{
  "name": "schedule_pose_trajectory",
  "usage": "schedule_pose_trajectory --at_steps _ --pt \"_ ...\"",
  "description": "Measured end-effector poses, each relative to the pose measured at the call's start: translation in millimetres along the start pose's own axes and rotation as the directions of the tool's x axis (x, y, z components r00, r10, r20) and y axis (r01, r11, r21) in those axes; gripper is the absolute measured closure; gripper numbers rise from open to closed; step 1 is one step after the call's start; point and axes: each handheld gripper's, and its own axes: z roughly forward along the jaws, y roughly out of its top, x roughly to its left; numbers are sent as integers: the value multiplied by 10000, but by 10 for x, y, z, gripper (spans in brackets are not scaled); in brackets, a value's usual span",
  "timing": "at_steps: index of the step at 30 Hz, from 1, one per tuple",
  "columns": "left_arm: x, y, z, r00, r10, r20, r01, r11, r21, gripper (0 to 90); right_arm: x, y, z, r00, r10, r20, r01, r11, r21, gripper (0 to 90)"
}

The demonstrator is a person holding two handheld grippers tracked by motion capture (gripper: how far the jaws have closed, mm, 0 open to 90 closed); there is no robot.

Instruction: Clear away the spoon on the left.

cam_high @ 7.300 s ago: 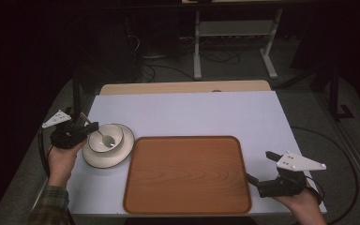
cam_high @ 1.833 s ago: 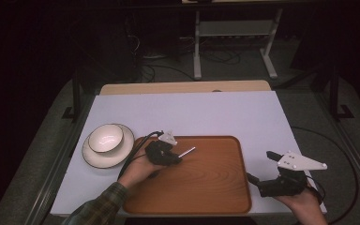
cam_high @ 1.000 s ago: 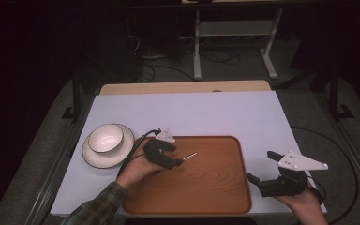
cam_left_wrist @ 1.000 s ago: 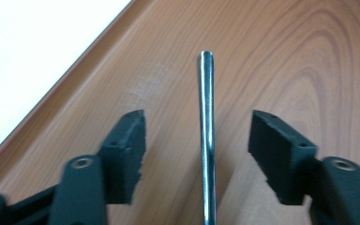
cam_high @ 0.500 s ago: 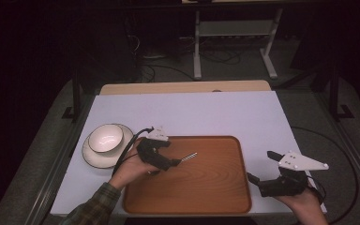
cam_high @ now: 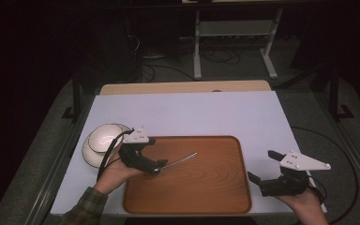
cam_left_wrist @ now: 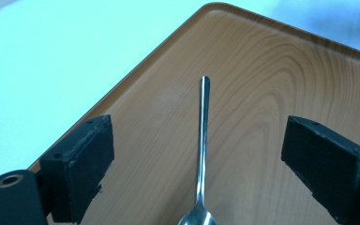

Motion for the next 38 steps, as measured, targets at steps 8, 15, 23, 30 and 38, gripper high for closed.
schedule_pose_trajectory --at_steps 8,15,23,30,38 --pt "52 -156 -299 9982 -318 -505 293 9983 -505 91 7 5 -12 10000 -3 -13 3 10000 -45 0" --pt "100 -337 -509 9935 -632 -946 568 9960 -692 92 6 1 -22 10000 -15 -27 14 10000 -57 0" --pt "105 -510 -687 9903 -756 -1162 667 9947 -783 92 4 -11 -37 10000 -44 -24 44 10000 -73 0" --pt "94 -646 -789 9882 -762 -1329 667 9950 -746 93 8 -25 -40 10000 -73 -36 73 10000 -32 0" --pt "104 -662 -806 9881 -751 -1340 650 9948 -784 94 13 -23 -43 9999 -97 -30 96 9999 -47 0"
